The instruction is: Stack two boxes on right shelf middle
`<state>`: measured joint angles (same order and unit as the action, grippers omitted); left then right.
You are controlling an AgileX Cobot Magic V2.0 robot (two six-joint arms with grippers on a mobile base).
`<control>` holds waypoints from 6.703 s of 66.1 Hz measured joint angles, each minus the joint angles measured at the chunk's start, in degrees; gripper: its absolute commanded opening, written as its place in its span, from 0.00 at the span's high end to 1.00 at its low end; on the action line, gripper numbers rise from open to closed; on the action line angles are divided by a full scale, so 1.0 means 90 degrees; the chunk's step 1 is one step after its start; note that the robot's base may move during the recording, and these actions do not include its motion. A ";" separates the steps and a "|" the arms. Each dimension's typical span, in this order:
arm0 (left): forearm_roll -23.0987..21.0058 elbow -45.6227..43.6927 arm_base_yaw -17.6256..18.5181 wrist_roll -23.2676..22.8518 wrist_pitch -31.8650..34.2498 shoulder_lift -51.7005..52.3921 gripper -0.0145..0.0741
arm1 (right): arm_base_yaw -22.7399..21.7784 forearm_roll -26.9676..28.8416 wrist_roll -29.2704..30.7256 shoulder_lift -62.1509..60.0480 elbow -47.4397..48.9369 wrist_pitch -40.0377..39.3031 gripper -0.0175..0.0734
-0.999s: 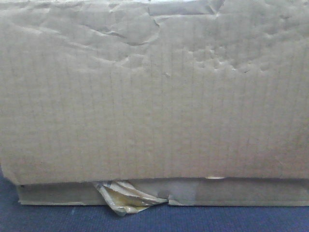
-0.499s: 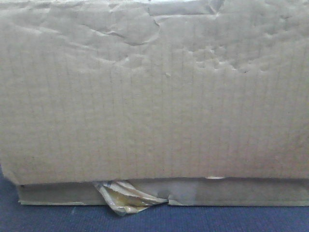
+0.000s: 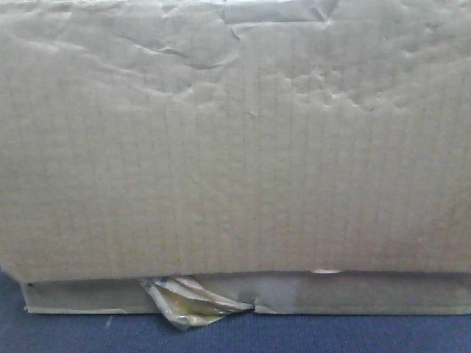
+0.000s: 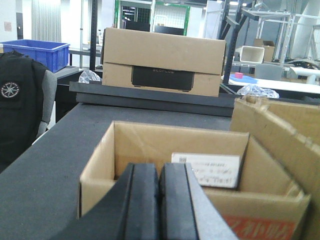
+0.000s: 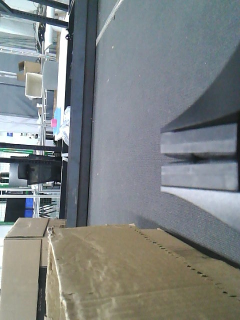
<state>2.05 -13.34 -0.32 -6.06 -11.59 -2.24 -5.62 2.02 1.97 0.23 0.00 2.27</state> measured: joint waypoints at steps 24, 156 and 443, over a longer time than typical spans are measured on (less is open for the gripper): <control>-0.0097 -0.2473 0.0000 0.0000 -0.2577 -0.2719 0.96 | 0.0000 0.0000 0.0000 0.0000 0.0000 0.0000 0.99; -0.0414 -0.7363 -0.1381 0.1687 -0.5826 -1.0243 0.73 | 0.0000 0.0000 0.0000 0.0000 0.0000 -0.0009 0.99; 0.2213 -1.0410 0.4058 -0.3561 -0.6509 -1.0017 0.48 | 0.0000 0.0000 0.0000 0.0000 0.0000 -0.0009 0.99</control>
<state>21.98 -107.03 36.20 -38.10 -70.17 -92.40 -5.62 2.02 1.97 0.23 0.00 2.19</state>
